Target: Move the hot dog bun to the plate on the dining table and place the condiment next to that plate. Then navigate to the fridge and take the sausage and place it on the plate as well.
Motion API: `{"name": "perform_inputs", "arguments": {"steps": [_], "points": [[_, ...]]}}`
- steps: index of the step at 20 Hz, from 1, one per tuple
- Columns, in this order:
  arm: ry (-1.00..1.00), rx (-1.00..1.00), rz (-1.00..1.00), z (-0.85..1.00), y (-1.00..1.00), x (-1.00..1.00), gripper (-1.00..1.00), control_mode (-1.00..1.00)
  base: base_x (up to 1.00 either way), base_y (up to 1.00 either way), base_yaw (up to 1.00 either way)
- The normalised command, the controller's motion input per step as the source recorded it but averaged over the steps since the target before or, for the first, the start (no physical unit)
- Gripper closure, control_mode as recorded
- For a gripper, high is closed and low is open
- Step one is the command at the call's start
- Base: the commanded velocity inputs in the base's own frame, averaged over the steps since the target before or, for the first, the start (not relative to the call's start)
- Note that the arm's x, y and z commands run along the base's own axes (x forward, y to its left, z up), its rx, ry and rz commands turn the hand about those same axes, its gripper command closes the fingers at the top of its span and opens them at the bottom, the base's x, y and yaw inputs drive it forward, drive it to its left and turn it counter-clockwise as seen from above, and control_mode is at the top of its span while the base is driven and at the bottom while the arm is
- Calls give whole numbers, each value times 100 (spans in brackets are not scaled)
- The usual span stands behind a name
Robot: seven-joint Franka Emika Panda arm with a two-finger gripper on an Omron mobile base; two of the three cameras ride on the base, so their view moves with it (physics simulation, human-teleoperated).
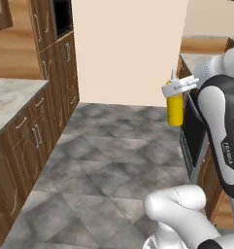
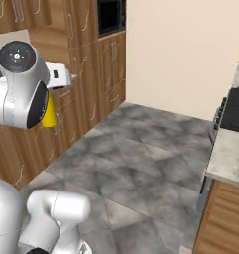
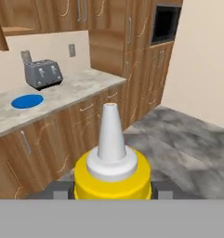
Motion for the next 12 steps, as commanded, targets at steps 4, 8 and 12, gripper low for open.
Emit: {"name": "perform_inputs", "arguments": {"steps": [4, 8, 12], "points": [[0, 0, 0, 0, 0, 0, 100, 100, -85, 3, -62], [0, 0, 0, 0, 0, 0, 100, 100, -19, -83, -35], [0, 0, 0, 0, 0, 0, 100, 100, 27, -100, -23]]}}
